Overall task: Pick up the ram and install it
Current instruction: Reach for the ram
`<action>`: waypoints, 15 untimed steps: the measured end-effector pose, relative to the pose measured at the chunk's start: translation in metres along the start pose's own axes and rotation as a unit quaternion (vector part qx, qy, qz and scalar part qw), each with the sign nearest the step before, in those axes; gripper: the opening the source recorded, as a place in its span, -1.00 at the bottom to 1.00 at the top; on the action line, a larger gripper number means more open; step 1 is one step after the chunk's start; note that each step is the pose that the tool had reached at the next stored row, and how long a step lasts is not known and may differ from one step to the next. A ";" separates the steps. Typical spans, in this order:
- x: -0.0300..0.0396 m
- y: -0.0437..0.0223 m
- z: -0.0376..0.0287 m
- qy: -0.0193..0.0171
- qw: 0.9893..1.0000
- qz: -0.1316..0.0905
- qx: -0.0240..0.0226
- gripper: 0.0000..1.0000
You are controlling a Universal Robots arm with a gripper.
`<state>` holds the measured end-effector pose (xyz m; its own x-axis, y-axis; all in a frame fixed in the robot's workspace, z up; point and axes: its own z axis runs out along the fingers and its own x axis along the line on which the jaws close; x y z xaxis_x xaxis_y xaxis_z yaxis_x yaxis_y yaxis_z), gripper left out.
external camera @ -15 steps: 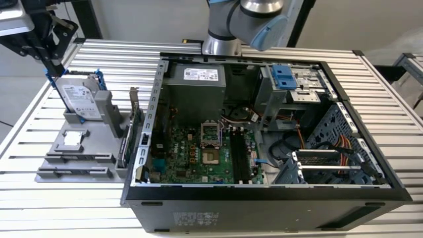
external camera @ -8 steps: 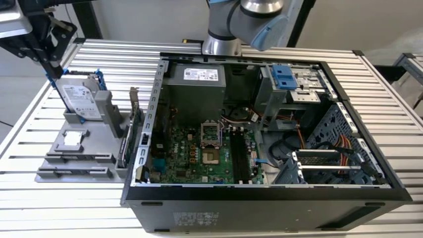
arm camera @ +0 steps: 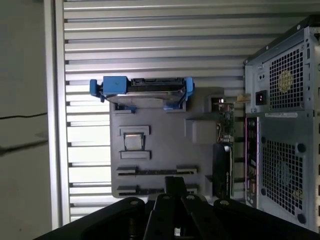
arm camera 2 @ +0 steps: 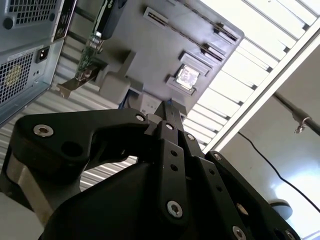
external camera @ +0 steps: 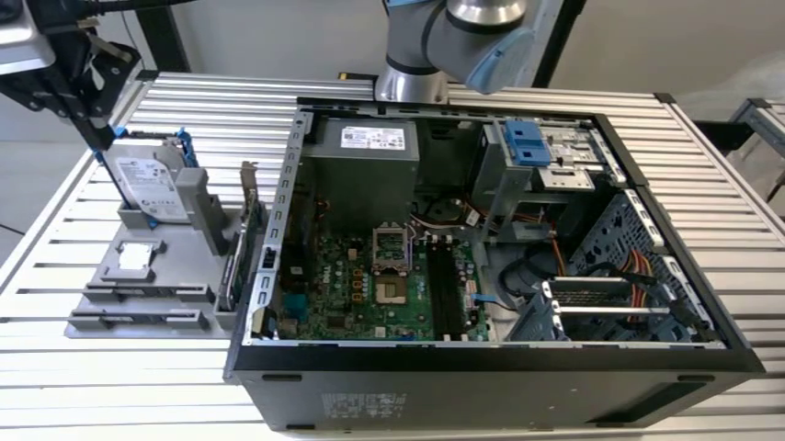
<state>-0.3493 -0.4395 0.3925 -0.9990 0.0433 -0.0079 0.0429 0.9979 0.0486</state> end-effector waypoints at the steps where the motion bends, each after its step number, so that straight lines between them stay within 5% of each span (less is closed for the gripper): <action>1: -0.0001 -0.0010 -0.0001 0.000 1.000 0.000 0.000 -1.00; 15: -0.0008 -0.0193 -0.0007 0.001 1.000 -0.001 -0.001 -1.00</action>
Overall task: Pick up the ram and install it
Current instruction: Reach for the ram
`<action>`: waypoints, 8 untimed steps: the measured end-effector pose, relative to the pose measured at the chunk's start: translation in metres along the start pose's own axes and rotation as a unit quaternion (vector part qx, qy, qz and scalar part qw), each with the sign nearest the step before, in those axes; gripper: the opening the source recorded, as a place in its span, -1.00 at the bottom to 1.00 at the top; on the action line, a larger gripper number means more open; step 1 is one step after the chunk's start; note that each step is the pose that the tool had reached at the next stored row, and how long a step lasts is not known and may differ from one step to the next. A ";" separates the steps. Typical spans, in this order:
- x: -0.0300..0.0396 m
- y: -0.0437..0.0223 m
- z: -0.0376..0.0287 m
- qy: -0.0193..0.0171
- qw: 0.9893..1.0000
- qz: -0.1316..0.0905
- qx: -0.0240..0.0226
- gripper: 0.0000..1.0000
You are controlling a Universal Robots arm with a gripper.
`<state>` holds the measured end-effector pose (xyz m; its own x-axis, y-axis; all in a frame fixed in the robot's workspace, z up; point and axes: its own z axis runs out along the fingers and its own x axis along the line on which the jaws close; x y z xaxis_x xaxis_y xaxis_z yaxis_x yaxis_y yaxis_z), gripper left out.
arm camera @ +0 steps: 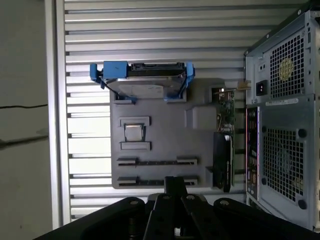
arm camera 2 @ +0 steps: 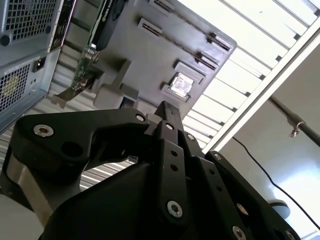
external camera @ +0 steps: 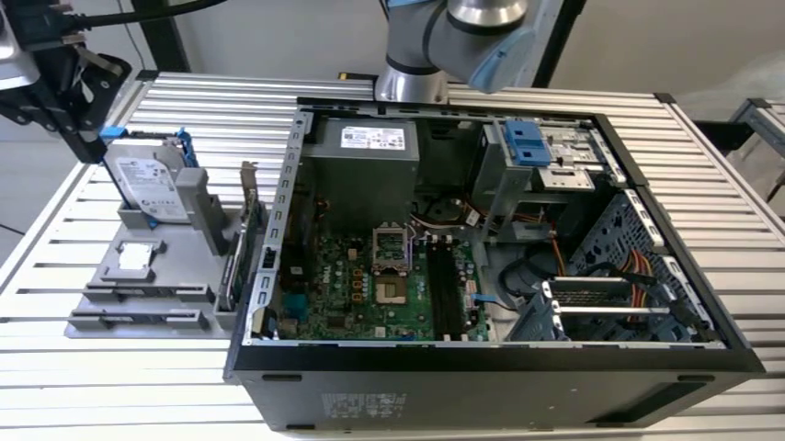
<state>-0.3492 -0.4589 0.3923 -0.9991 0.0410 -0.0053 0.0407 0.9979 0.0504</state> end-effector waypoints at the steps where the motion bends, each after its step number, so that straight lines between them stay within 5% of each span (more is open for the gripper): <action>1: -0.0001 -0.0016 -0.0001 0.000 1.000 0.000 0.000 -1.00; 8: 0.0000 -0.0103 -0.0004 0.000 1.000 0.000 0.000 -1.00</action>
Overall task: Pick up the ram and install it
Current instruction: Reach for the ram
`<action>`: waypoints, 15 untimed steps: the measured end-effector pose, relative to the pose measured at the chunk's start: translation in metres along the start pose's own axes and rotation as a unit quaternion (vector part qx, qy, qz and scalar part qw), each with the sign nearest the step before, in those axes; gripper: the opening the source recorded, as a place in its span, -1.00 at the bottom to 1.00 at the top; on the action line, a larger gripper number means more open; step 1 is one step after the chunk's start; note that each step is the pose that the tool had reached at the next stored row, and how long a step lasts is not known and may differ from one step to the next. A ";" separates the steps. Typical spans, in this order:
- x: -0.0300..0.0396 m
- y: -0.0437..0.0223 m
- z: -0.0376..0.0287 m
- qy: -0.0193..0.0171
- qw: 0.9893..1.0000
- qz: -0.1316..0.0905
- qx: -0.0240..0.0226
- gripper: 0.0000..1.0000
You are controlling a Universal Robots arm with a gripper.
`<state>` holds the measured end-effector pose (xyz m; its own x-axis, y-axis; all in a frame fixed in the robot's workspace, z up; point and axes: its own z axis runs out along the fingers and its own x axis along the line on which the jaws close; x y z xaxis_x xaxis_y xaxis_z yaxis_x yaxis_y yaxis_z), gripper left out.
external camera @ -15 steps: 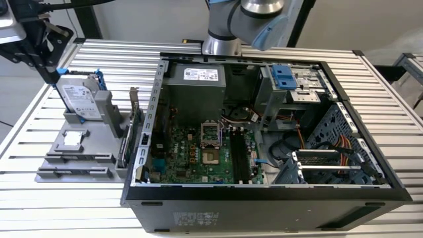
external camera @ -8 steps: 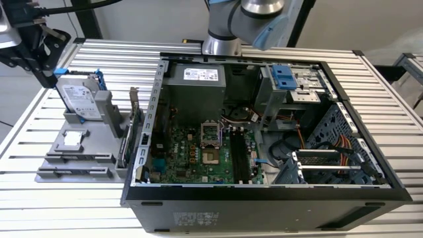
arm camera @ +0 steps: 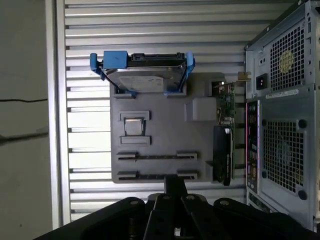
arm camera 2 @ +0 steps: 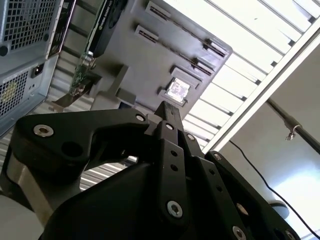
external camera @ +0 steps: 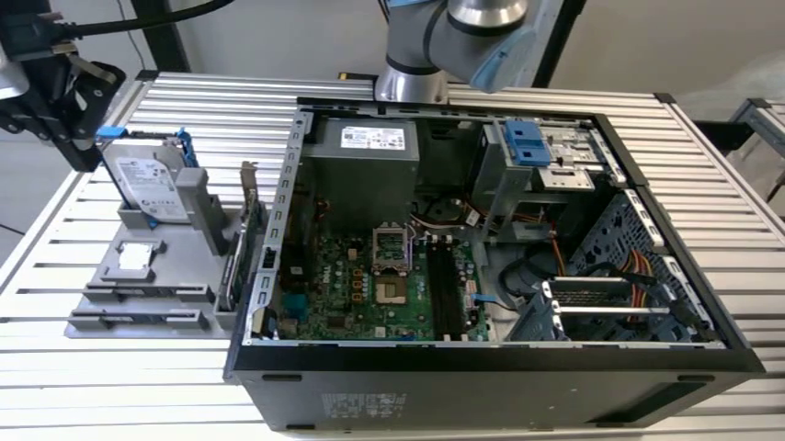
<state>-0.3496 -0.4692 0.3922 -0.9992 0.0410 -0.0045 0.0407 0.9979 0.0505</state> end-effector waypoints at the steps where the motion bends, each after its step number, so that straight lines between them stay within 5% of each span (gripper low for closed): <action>1: 0.0000 -0.0013 0.0000 0.000 1.000 0.000 0.000 -1.00; 15: -0.0004 -0.0152 -0.0002 0.004 1.000 0.000 0.000 -1.00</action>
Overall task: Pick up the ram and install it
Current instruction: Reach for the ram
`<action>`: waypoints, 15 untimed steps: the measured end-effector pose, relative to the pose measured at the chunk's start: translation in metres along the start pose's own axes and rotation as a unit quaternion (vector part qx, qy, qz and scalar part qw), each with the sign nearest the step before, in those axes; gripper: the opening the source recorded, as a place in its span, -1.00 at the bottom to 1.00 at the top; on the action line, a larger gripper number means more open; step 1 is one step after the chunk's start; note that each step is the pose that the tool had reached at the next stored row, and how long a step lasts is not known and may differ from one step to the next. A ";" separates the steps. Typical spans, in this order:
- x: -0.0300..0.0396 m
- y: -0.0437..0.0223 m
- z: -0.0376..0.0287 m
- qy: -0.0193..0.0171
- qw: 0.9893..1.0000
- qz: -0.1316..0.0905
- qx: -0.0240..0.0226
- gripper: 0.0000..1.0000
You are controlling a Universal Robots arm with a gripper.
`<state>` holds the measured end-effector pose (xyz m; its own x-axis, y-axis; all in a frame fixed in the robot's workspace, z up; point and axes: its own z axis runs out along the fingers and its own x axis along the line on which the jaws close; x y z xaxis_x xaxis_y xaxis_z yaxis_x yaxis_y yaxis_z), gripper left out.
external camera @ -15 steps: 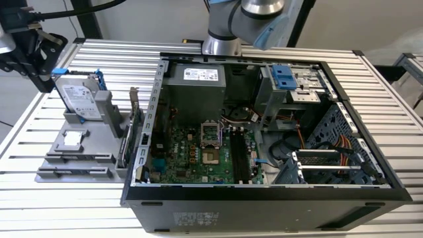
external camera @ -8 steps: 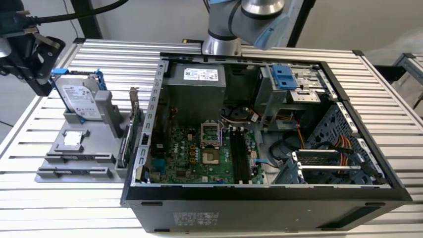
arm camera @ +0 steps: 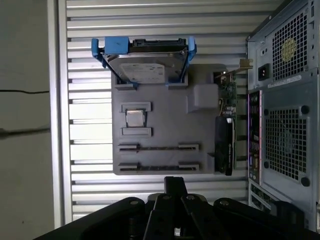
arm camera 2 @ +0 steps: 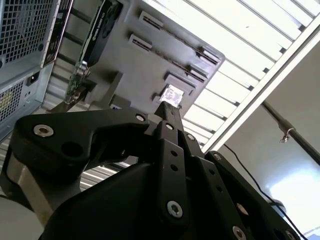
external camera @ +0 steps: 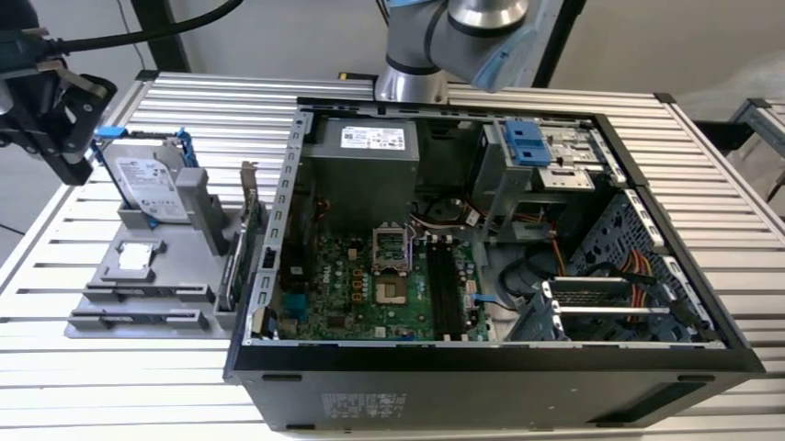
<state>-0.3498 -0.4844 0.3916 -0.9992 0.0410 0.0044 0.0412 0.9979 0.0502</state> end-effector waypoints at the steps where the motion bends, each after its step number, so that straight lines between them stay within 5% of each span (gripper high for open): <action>1: 0.0000 -0.0008 -0.0001 0.000 1.000 0.000 0.000 -1.00; 15: 0.0001 -0.0050 0.0000 0.002 1.000 -0.013 0.000 -1.00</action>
<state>-0.3501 -0.4894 0.3913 -0.9999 0.0152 0.0068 0.0155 0.9986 0.0504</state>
